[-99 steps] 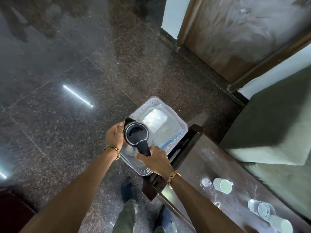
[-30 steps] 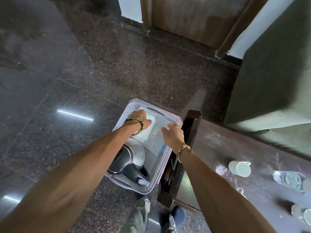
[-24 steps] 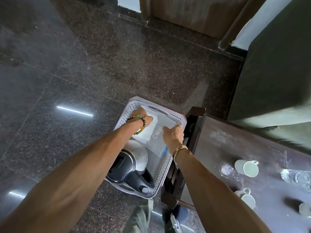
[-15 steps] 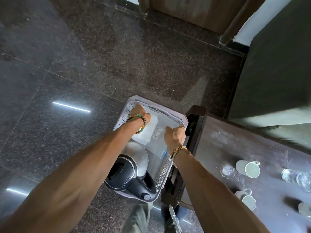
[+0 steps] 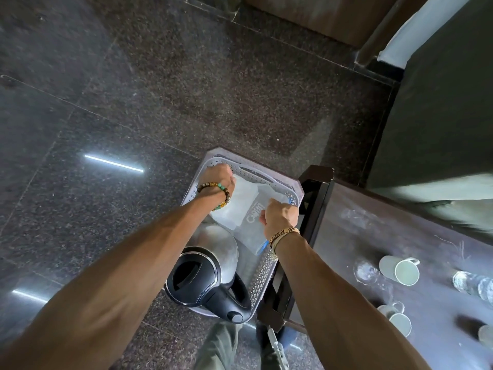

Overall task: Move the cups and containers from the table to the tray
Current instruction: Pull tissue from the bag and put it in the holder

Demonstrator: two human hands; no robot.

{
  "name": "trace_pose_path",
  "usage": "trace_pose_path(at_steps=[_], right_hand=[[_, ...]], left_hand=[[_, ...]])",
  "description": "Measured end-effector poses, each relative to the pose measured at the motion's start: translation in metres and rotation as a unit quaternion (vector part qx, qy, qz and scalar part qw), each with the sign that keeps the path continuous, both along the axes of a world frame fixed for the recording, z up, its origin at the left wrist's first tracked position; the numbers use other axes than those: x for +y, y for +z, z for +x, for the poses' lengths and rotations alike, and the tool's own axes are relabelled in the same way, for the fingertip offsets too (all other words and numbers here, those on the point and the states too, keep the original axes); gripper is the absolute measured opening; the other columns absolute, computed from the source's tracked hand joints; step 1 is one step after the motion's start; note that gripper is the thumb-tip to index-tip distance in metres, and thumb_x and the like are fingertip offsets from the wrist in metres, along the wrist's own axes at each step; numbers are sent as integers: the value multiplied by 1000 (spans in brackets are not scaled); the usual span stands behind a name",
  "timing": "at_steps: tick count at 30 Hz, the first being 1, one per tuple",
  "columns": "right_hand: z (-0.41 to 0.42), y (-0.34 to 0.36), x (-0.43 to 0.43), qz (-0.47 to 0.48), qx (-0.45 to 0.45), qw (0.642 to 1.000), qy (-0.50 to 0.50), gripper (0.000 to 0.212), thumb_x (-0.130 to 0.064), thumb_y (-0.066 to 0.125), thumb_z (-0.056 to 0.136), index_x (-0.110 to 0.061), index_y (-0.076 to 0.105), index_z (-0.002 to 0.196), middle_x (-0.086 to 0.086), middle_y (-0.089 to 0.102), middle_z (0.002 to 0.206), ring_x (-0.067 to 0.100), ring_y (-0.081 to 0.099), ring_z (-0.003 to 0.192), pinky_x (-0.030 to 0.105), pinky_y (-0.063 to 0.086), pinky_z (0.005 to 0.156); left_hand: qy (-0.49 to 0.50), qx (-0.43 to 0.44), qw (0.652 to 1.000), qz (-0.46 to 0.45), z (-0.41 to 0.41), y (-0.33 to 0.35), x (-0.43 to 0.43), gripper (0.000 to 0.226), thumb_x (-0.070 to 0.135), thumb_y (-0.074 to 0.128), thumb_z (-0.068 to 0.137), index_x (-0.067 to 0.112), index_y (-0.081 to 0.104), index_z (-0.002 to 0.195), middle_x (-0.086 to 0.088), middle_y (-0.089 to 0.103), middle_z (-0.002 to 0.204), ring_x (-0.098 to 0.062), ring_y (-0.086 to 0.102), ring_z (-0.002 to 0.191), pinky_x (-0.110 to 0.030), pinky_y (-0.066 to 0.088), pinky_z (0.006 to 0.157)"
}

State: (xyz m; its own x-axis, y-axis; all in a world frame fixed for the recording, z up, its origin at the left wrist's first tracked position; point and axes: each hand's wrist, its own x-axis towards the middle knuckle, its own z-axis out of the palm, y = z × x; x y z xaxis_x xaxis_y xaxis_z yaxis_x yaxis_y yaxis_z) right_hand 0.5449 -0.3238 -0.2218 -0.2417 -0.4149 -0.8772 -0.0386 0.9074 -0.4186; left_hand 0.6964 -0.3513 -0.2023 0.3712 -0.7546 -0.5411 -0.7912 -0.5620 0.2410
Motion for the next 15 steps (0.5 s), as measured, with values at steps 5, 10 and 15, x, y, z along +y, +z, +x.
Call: trace_pose_path(at_steps=[5, 10, 15], right_hand=[[5, -1, 2, -25, 108, 993, 32, 27, -22, 54, 96, -2, 63, 111, 19, 67, 113, 29, 66, 99, 37, 53, 96], [0, 23, 5, -77, 153, 982, 80, 42, -15, 60, 93, -14, 47, 133, 15, 61, 129, 32, 60, 117, 34, 46, 99], [-10, 46, 5, -115, 220, 945, 213, 58, -3, 54, 87, -21, 44, 141, 11, 67, 123, 28, 64, 108, 28, 44, 78]], left_hand=[[-24, 17, 998, -50, 6, -6, 7, 17, 5, 49, 92, 10, 65, 93, -7, 69, 104, -26, 62, 98, -35, 51, 82], [27, 45, 997, -62, 16, 1, 19, 20, 2, 45, 90, 13, 61, 90, 1, 60, 91, -20, 51, 81, -27, 37, 66], [74, 86, 991, -64, 29, 16, 30, 16, 6, 52, 89, 18, 61, 88, -3, 68, 99, -24, 62, 91, -28, 48, 79]])
